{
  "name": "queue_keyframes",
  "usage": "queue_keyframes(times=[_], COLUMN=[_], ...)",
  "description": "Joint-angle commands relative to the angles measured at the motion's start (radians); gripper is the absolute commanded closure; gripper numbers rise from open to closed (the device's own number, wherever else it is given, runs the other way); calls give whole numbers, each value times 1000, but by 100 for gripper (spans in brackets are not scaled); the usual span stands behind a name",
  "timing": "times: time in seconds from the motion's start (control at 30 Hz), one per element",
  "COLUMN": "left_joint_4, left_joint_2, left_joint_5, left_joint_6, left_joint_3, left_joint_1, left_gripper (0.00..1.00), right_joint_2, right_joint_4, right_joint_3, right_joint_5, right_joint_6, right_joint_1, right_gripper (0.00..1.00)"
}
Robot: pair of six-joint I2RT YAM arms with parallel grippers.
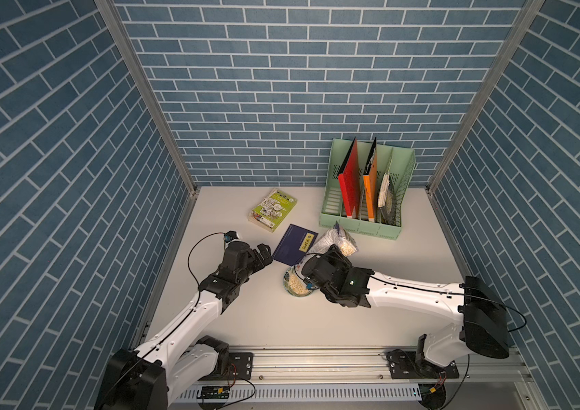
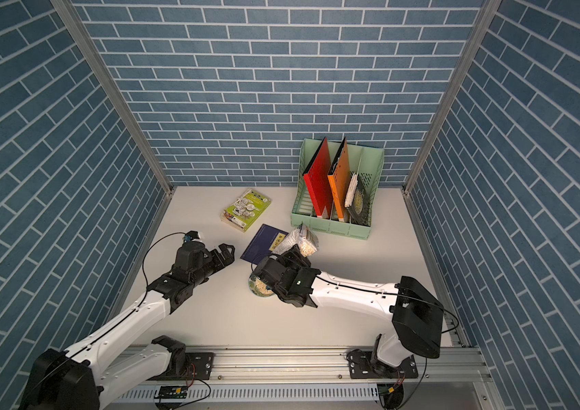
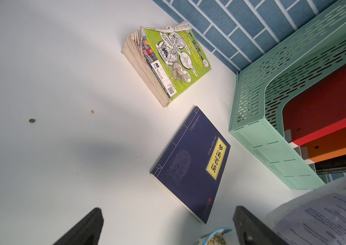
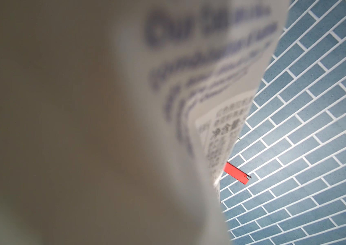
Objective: Pour the oats into the breakfast bowl
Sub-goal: Pour the oats into the bowl.
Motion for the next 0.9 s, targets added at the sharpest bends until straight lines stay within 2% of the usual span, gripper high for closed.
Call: queue_keyframes(times=[0.0, 0.87], left_joint_4=[-4, -7], left_joint_2=[4, 9], left_joint_5=[-1, -4], left_joint_6=[16, 18], left_joint_3=[22, 31], left_joint_1=[7, 7], left_gripper=[1, 0], right_joint_2=[-51, -83], right_joint_4=[68, 175], right_joint_3=[11, -35], right_joint_5=[105, 124], right_joint_6=[-31, -110], right_joint_1=[7, 7], right_gripper=[100, 100])
